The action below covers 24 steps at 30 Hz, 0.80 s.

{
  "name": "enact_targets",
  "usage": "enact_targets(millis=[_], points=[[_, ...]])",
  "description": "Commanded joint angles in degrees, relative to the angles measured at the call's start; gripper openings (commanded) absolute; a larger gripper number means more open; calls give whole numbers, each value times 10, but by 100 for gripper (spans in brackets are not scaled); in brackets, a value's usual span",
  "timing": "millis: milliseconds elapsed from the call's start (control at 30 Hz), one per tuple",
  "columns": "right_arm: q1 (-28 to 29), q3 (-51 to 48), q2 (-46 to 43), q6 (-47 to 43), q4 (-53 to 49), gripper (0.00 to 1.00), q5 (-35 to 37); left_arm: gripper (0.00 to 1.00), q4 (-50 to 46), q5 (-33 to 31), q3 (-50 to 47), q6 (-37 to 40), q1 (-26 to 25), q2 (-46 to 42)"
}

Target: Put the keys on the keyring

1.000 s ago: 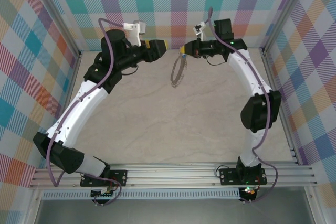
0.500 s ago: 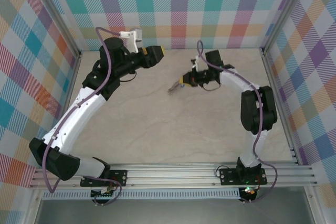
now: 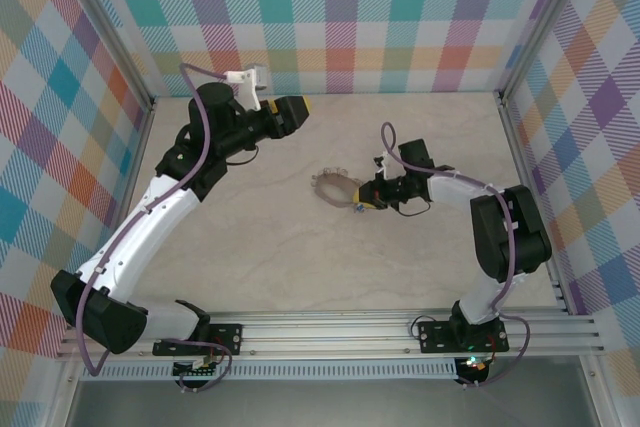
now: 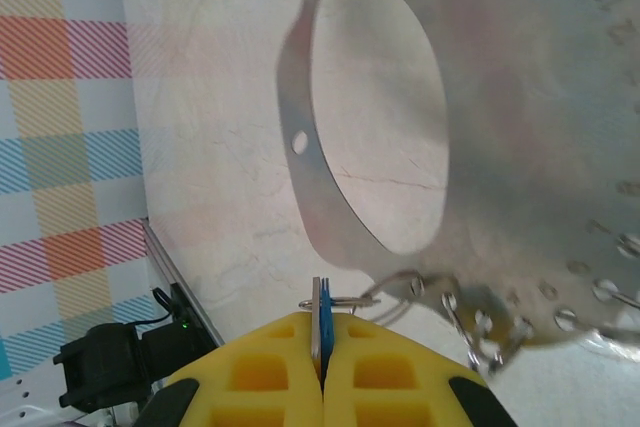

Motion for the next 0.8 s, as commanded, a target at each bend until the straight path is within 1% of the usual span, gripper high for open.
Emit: enact_targets(millis=[0,267,300,333,400,467,533,567,600,667,700,767], points=[[6,-15,-16,1,27,0,-3,63,16,-2,-9,-8,7,-16],[20,-58,-31,-7,10,0,-1,63,18,1,-28,-15,7,-27],[24,-67,-34,-7,7,4,1,63,19,3,-33,-15,7,-30],[28,-75,-37,-10,5,9,1,63,19,5,-37,-17,7,-33],[39,-94,-44,-20,-7,30,2,63,20,10,-49,-17,7,-42],[45,-111,-61,-28,-26,45,5,63,21,10,-62,-18,7,-51],[45,-128,-103,-33,-49,58,12,63,25,9,-76,-18,7,-64],[45,-133,-135,-35,-67,77,24,64,27,6,-83,-20,6,-70],[44,-134,-166,-35,-84,88,33,66,26,5,-88,-20,6,-76],[39,-129,-222,-36,-124,99,44,70,18,4,-94,-18,6,-85],[35,-123,-246,-36,-144,100,50,75,12,2,-95,-15,6,-89],[22,-109,-285,-33,-170,100,53,81,0,-5,-98,-10,6,-98]])
